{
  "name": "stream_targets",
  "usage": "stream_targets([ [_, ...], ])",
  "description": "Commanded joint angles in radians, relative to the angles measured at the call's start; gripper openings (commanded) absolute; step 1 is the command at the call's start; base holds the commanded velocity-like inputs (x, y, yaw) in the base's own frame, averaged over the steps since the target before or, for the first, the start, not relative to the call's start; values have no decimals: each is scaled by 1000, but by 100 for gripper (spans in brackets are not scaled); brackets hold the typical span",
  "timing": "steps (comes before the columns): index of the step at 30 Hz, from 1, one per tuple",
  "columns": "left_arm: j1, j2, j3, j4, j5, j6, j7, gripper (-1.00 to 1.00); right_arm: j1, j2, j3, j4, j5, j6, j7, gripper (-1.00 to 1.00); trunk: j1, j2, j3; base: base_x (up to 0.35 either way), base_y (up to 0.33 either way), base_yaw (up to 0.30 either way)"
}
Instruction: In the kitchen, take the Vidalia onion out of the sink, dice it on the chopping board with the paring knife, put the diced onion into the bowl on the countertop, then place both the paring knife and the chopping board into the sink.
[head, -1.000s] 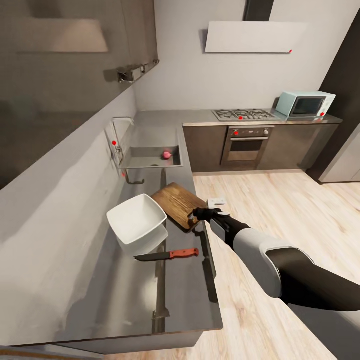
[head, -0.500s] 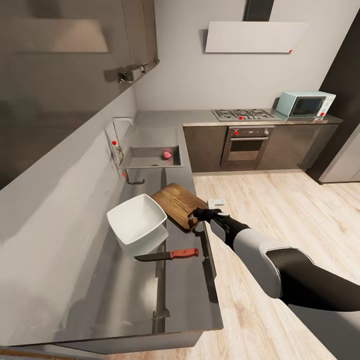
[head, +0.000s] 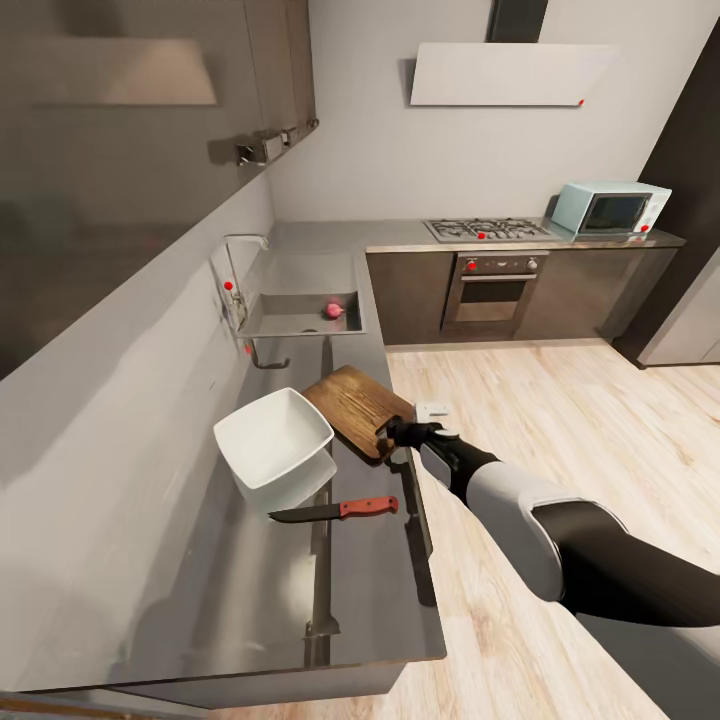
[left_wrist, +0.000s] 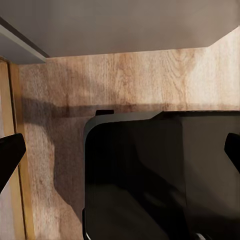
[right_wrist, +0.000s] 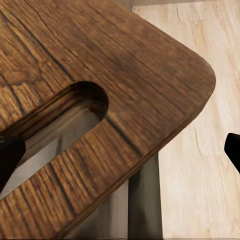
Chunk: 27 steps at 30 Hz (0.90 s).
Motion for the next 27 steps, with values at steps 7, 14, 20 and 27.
stream_targets([
  [7, 0, 0, -1, -1, -1, -2, 0, 100, 18, 0, 5, -1, -7, 4, -4, 100, 1, -2, -2, 0, 0, 0],
  [14, 0, 0, -1, -1, -1, -2, 0, 100, 19, 0, 5, -1, -7, 4, -4, 100, 1, -2, -2, 0, 0, 0],
  [20, 0, 0, -1, -1, -1, -2, 0, 100, 19, 0, 5, -2, -7, 4, -3, 100, 1, -2, -2, 15, 0, 0],
  [27, 0, 0, -1, -1, -1, -2, 0, 100, 19, 0, 5, -1, -7, 4, -3, 100, 1, -2, -2, 7, 0, 0],
])
